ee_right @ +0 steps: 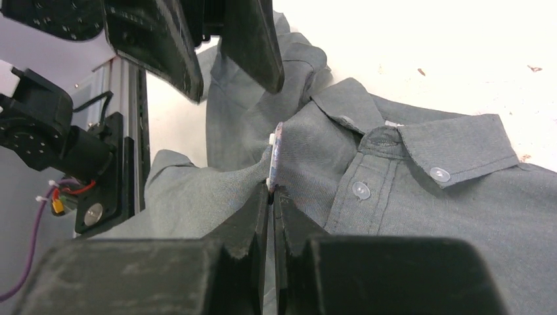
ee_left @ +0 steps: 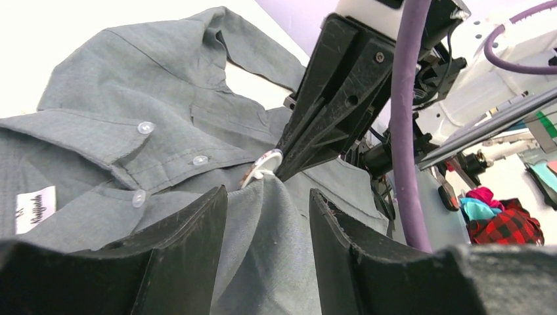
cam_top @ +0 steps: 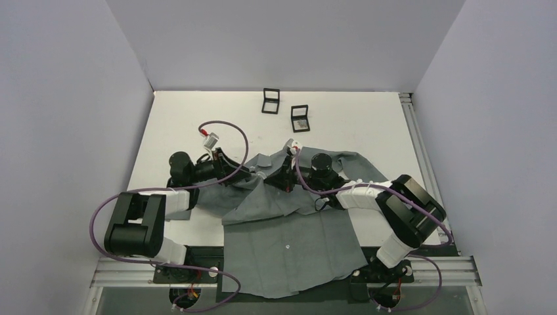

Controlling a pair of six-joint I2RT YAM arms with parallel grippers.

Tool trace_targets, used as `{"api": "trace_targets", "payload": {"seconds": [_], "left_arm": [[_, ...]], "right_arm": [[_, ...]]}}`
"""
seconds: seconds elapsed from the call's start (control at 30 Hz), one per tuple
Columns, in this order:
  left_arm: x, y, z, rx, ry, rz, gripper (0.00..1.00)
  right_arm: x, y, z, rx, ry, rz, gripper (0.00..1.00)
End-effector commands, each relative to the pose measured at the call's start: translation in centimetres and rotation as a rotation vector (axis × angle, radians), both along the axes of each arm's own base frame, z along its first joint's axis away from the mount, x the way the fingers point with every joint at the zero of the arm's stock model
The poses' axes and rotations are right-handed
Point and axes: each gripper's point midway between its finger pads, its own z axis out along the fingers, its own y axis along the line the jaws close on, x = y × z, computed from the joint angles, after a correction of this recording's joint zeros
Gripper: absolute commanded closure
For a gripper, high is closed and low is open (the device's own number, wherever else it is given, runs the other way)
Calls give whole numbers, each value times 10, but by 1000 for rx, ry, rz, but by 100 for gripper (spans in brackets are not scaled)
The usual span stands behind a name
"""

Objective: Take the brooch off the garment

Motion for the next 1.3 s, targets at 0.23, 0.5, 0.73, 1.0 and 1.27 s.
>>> {"api": "trace_targets", "payload": {"seconds": [0.23,0.5,0.73,1.0,1.27], "left_arm": [[3,-17,-4,-16,-79,-41,51],[-4,-28,1,-52,-102,-85,56],[-7,-32,9,-75,-135,-104,82],[-13,-29,15,-52,-184,-117,97],[-19,-30,-2,191,-338,-167,100]], "right_arm": [[-6,6,42,168,-53,61,100],[-8,7,44,191,-35,75,100],[-12,8,46,207,-17,92,100],[-9,2,43,172,-19,108,81],[3,-25,39,16,-107,116,60]]}}
